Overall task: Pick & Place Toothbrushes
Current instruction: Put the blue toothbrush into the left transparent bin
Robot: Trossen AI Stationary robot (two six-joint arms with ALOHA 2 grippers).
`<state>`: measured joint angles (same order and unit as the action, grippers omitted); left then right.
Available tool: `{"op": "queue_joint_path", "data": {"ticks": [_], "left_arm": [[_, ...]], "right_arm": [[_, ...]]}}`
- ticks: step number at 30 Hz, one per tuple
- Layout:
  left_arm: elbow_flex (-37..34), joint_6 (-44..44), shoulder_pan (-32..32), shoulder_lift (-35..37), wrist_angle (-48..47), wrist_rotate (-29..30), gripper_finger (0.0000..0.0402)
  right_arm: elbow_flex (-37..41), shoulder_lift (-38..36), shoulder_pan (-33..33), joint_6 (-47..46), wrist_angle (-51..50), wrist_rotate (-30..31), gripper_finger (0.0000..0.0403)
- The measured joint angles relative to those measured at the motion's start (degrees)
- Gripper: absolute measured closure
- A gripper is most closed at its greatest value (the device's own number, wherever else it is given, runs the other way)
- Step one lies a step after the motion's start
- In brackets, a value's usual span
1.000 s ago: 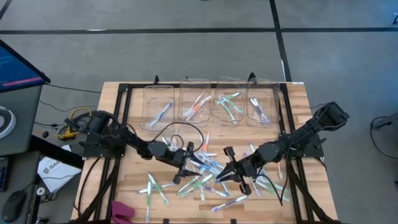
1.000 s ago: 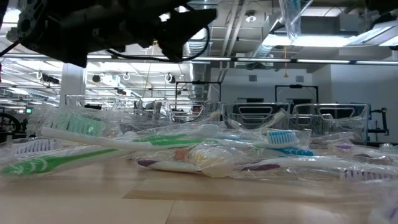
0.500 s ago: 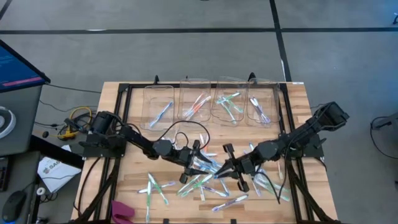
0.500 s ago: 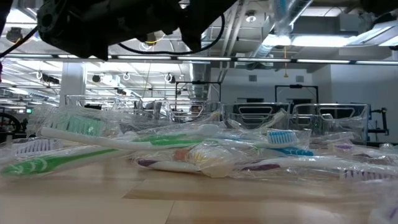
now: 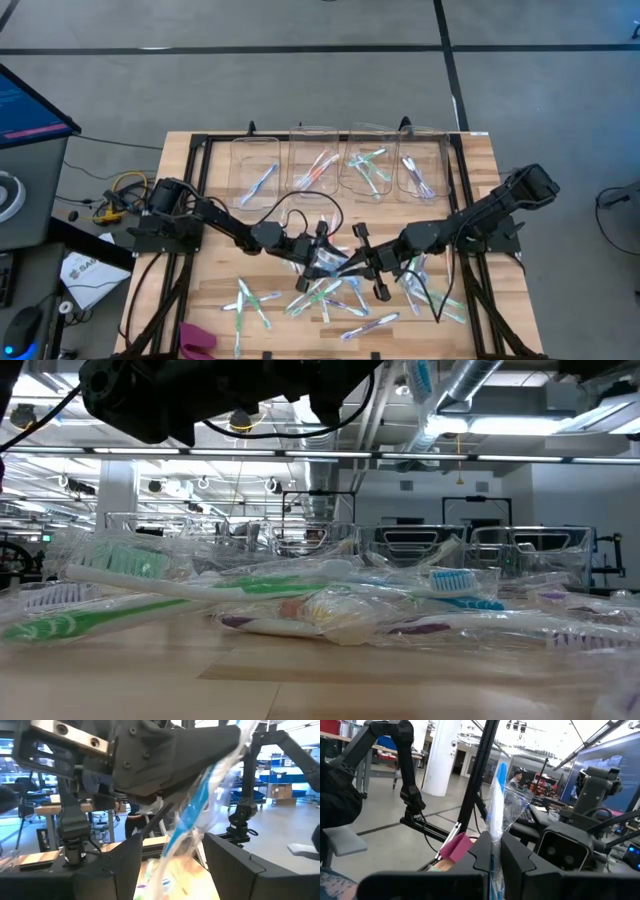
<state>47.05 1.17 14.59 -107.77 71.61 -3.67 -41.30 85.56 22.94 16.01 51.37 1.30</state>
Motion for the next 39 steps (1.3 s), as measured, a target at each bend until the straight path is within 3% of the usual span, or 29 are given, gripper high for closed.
{"op": "queue_joint_path", "data": {"ticks": [6,17,22,29,39], "left_arm": [[0.75,-0.10,0.15,0.00,-0.27,-3.42,0.0198],[0.87,0.06,-0.21,0.00,-1.16,-0.62,0.0204],[0.87,0.05,-0.44,0.00,-1.16,-0.50,0.0253],[0.87,4.86,0.07,0.00,-2.59,-0.36,0.0379],[0.87,4.09,0.12,0.00,-3.49,-0.42,0.0387]], "right_arm": [[0.00,0.00,-0.74,-0.18,-0.02,0.15,0.0390],[0.00,0.00,-2.60,-2.51,-1.92,0.22,0.0390],[0.00,0.00,-2.58,-2.54,-2.76,0.22,0.0390],[0.00,-0.07,-2.54,-5.04,-4.77,0.28,0.0372],[0.00,-0.02,-2.75,-8.39,-5.53,0.89,0.0281]]}}
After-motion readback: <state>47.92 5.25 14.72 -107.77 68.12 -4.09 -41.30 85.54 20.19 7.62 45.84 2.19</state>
